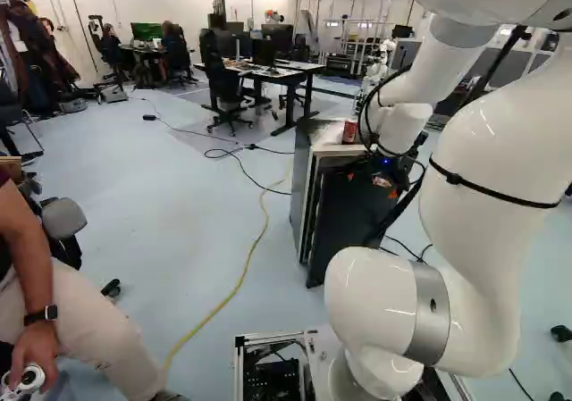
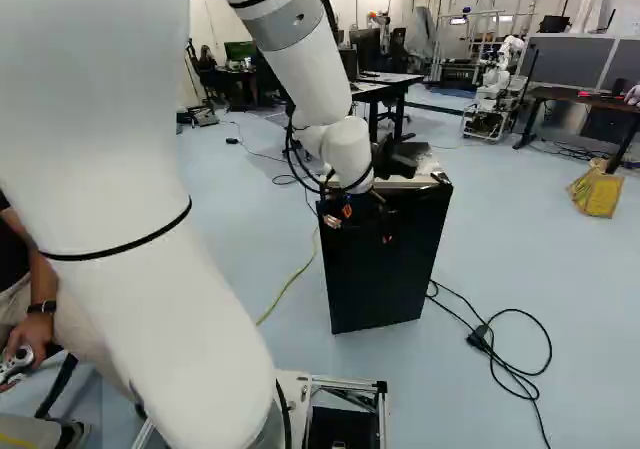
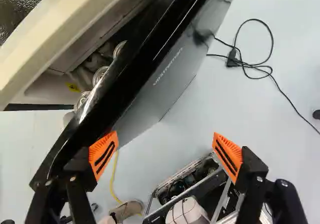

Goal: Grab a drink from the fridge

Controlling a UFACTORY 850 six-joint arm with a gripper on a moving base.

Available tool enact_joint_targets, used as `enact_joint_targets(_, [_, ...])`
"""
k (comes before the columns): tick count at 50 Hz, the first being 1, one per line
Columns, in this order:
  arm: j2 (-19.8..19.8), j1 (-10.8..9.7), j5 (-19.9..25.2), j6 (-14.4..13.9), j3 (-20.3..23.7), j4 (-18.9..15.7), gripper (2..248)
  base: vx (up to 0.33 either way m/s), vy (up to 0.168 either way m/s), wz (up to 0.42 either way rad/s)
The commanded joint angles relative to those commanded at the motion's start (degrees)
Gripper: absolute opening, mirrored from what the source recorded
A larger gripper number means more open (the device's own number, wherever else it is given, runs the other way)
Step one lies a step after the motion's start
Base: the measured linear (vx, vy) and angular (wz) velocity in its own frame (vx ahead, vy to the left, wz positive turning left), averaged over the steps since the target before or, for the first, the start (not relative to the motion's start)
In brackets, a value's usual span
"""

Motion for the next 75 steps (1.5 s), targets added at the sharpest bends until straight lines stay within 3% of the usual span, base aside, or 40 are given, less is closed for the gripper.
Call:
enact_joint_targets(42, [-4.21,8.09,0.00,0.00,-4.83,0.00,247,0.000,0.000,0.000])
enact_joint_targets(75, [-5.35,9.95,0.26,0.00,-6.18,0.00,247,0.000,0.000,0.000])
